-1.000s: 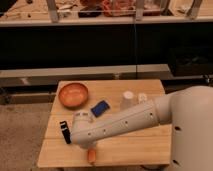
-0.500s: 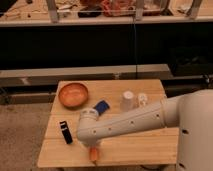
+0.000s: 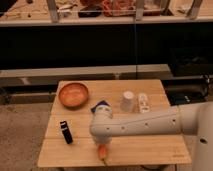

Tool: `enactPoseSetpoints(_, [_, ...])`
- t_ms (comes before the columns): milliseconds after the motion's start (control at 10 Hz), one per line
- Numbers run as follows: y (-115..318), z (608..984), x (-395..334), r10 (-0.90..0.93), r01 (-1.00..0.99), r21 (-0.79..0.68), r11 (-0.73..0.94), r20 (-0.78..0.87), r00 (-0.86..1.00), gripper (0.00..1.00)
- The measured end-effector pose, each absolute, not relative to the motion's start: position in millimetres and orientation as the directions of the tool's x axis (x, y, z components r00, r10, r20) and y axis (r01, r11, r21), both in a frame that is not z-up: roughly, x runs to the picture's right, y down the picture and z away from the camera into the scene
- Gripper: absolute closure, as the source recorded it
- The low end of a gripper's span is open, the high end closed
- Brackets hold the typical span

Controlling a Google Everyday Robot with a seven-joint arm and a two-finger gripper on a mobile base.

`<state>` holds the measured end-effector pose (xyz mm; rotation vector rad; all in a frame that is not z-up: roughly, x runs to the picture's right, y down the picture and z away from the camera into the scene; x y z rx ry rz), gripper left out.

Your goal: Drag the pepper across the table

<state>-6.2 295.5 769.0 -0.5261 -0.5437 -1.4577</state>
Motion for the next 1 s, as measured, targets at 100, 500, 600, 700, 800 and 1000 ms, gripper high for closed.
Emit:
enactPoseSetpoints(100, [293.8,770.6,5.3,-0.771,0.998,-0.016,0.057,0.635,0.054,0.7])
enactPoseSetpoints(500, [282.2,776.7,47.2,-0.767,0.993,-0.055,0.103,0.631,0.114,0.7])
enactPoseSetpoints(600, [278.0,777.9,54.5,-0.767,0.992,-0.06,0.112,0.629,0.125,0.7])
enactPoseSetpoints(700, [275.1,778.9,62.0,-0.767,0.99,-0.069,0.122,0.627,0.138,0.7])
enactPoseSetpoints(800, [272.9,779.9,73.5,-0.764,0.987,-0.083,0.137,0.625,0.158,0.7])
enactPoseSetpoints(1000, [271.5,783.1,95.6,-0.76,0.98,-0.101,0.171,0.619,0.196,0.7])
